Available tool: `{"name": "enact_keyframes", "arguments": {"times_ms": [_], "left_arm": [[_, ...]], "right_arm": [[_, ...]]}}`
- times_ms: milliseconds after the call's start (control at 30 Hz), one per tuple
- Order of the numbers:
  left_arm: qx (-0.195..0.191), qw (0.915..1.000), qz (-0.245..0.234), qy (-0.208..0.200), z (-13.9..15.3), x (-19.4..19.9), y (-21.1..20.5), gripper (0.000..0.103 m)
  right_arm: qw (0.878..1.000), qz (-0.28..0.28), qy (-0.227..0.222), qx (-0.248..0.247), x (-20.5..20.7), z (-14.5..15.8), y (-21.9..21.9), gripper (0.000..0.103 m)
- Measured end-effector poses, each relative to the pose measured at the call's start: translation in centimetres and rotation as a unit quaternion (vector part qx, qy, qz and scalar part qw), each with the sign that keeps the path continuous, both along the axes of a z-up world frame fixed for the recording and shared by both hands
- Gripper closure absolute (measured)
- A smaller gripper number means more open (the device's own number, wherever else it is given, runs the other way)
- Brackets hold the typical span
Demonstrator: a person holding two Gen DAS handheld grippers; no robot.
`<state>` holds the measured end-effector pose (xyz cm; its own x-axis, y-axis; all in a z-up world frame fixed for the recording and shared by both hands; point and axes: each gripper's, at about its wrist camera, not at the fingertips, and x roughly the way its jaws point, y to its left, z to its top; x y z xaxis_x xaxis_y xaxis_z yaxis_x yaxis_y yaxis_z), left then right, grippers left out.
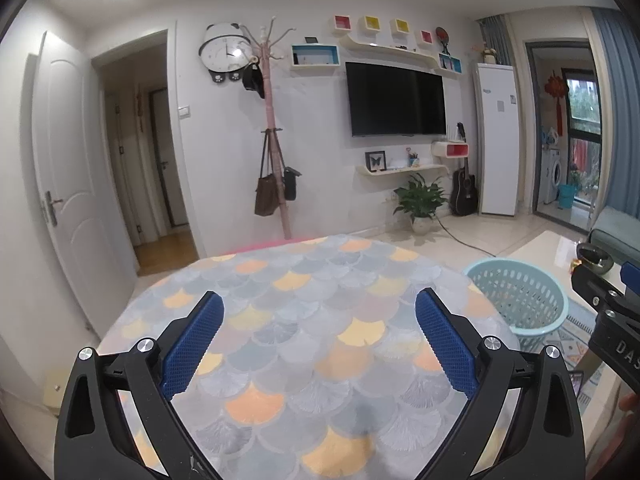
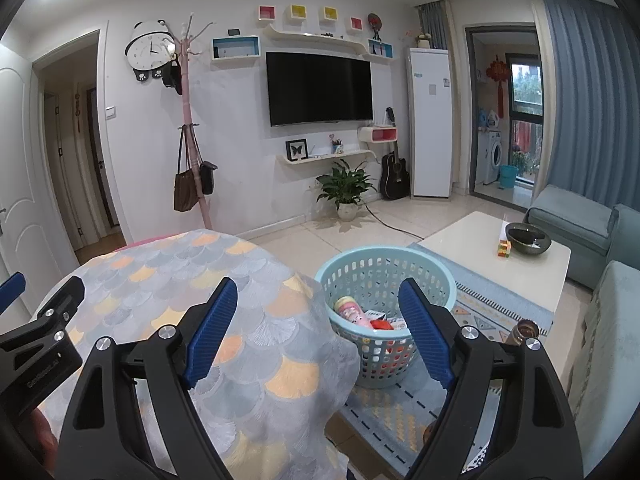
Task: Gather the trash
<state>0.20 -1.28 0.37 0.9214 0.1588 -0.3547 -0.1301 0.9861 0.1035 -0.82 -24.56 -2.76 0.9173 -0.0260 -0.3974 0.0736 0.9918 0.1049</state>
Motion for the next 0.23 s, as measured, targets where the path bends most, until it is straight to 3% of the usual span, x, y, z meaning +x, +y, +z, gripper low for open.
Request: {"name": "enact_keyframes", "arguments": {"times_ms": [100,233], "left_arm": [[-0.014,0.9998,-0.01,0.002,0.4,-0.7,0.4,0.009],[0.0,1.0,-0.003,-0.009,0.6,-1.6,0.3,0.009]], "right_arm": [[1.0,0.001,0.002,-0.003,-0.1,0.1,0.2,0.024],[1.0,0.004,0.0,-0.006,-0.5,0.3,0.7,0.024]]}}
